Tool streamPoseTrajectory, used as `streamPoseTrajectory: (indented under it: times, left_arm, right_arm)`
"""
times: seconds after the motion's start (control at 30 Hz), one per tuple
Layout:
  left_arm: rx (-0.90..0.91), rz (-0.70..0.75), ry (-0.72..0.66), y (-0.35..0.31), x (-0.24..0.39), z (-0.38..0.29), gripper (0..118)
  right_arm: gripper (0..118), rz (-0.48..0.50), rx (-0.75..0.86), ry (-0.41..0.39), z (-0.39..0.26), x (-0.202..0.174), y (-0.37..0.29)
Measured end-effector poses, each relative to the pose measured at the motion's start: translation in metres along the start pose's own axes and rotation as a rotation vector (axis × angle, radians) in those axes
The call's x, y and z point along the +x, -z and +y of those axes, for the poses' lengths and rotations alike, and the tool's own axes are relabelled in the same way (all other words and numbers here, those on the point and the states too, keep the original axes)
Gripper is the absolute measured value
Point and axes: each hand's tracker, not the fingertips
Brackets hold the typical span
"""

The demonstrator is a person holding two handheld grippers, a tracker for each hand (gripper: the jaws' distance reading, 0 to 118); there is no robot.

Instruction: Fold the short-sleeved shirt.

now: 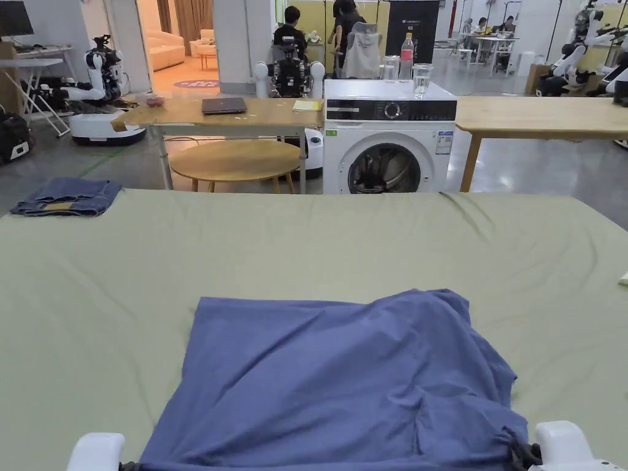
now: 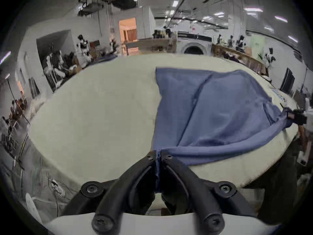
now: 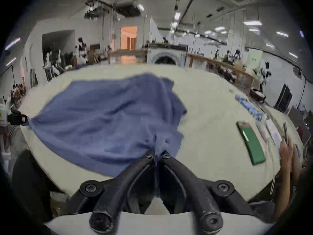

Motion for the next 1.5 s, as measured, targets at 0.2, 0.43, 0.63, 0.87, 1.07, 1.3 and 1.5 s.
streamPoseTrajectory:
  times: [0.2,0.43,0.63,0.87,1.07,1.3,1.5]
  left_arm:
    - [0.172,0.009,0.063,-0.037,0.023,0.021,116]
    - [0.235,-0.055,0.066,-0.057,0.052,0.022,56]
    - [0.153,-0.021,0.074,-0.054,0.020,0.013,0]
    - [-0.008,-0.070,0.111,-0.045,-0.021,-0.015,73]
    - [-0.046,-0.092,0.115,-0.016,-0.019,-0.026,117]
    - [-0.073,-0.182,0.053,0.023,-0.011,0.000,0]
    - [-0.020,-0.159,0.089,0.004,-0.005,0.010,0]
  right_arm:
    - [100,0.014,0.064,-0.053,0.033,-0.035,-0.044]
    - [69,0.078,0.214,-0.017,0.046,-0.092,-0.075]
    - [0,0.108,0.188,0.009,0.018,-0.098,-0.057]
    - [0,0.087,0.159,0.005,0.006,-0.081,-0.064]
    - [0,0.029,0.128,-0.015,0.012,-0.059,-0.062]
    - [0,-0.049,0.035,0.005,0.006,-0.015,-0.040]
    - [81,-0.056,-0.040,0.015,-0.007,0.015,-0.023]
